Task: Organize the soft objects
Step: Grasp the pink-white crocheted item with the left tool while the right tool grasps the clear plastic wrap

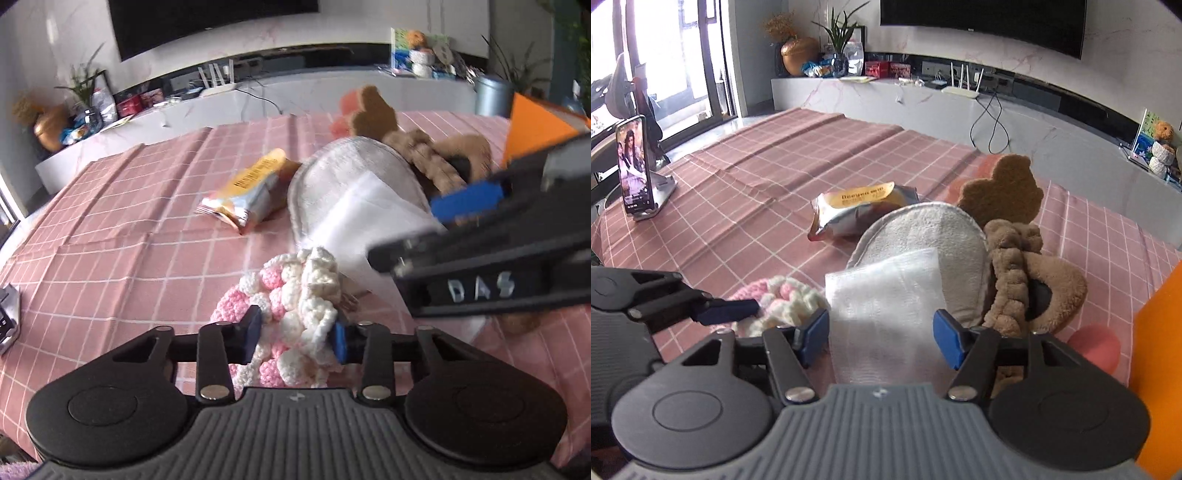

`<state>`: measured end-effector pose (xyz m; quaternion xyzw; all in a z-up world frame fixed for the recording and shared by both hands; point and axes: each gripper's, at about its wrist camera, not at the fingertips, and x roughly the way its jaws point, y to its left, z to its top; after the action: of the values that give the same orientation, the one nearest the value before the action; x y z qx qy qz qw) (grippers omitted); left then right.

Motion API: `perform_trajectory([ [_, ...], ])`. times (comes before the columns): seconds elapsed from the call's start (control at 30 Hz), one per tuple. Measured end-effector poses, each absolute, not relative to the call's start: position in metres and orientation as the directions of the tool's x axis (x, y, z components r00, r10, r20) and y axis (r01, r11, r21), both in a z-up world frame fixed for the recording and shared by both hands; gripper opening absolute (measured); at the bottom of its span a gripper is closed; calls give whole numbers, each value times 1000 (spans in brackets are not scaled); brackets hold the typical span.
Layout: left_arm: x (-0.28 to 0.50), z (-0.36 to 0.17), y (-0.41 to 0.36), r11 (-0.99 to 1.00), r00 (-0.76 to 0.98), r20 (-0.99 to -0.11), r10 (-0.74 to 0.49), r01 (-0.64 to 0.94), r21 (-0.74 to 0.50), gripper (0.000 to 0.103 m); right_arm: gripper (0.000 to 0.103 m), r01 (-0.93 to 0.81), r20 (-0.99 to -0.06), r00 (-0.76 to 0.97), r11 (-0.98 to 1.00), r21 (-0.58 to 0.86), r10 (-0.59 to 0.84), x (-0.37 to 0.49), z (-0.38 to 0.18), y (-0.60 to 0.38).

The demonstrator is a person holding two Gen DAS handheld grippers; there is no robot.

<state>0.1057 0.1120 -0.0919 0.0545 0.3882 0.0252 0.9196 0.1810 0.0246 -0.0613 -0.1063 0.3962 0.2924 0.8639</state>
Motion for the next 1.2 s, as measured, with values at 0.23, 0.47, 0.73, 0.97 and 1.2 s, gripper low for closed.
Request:
perform_trajectory([
  [0.23, 107, -87, 126, 998, 695, -715, 69, -41, 57, 25, 67, -564, -797, 447, 820, 101, 405, 203, -71, 32],
  [0.47, 101, -83, 130, 997, 701, -709, 77, -66, 44, 24, 20, -585, -806, 457, 810, 46, 376, 202, -73, 39],
  [0.73, 93, -72, 128, 997, 723, -686, 80, -75, 36, 24, 0, -603, -748, 497, 795, 67, 441, 175, -33, 23],
  [0.97, 83, -56, 123, 998, 753, -655, 66, -65, 26, 24, 0, -586, -683, 540, 802, 112, 491, 151, 4, 3],
  [1.2, 75, -37, 118, 999, 782, -622, 50, -53, 14, 24, 0, -533, -636, 599, 835, 136, 486, 137, 28, -24],
])
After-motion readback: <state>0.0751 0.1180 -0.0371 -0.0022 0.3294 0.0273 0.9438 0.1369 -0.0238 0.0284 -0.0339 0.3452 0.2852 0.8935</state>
